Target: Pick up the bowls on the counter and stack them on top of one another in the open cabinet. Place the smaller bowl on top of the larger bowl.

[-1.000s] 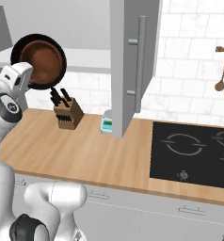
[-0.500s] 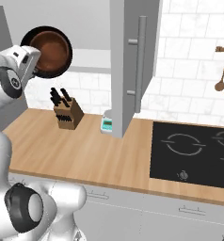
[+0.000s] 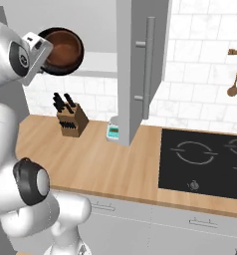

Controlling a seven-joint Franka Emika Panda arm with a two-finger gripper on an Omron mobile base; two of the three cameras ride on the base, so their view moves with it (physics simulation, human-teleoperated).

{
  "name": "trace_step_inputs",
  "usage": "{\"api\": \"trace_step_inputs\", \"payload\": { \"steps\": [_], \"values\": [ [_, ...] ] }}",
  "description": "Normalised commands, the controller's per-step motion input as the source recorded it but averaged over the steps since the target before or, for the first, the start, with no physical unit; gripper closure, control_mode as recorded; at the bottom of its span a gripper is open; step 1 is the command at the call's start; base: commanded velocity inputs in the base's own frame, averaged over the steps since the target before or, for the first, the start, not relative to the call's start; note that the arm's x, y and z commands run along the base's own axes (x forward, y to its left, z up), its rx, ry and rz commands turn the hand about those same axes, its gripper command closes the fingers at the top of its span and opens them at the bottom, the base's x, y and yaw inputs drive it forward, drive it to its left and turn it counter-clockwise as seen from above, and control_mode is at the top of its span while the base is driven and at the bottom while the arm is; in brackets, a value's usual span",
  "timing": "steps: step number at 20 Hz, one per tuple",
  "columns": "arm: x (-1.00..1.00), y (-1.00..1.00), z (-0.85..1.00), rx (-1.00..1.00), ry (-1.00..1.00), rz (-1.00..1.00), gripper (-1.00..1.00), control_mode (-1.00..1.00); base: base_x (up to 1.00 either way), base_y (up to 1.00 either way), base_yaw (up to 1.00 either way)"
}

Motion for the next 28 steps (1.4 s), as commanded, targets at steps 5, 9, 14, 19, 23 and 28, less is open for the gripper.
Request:
{"api": "trace_step_inputs", "payload": {
  "steps": [5,9,14,19,23,28],
  "values": [
    [0.31,0.00,0.23,-0.01,0.02,0.00,1.00,-1.00,0.00,0.00,0.00],
    [0.72,0.00,-0.04,-0.01,0.12,0.00,1.00,-1.00,0.00,0.00,0.00],
    [0.76,-0.03,-0.03,-0.01,0.05,0.00,1.00,-1.00,0.00,0.00,0.00],
    [0.86,-0.04,-0.05,-0.01,0.02,0.00,1.00,-1.00,0.00,0.00,0.00],
    [0.78,-0.01,-0.18,-0.06,0.00,0.00,-1.00,-1.00,0.00,0.00,0.00],
    [0.07,0.00,-0.12,-0.04,-0.02,0.00,-1.00,-1.00,0.00,0.00,0.00]
  ]
}}
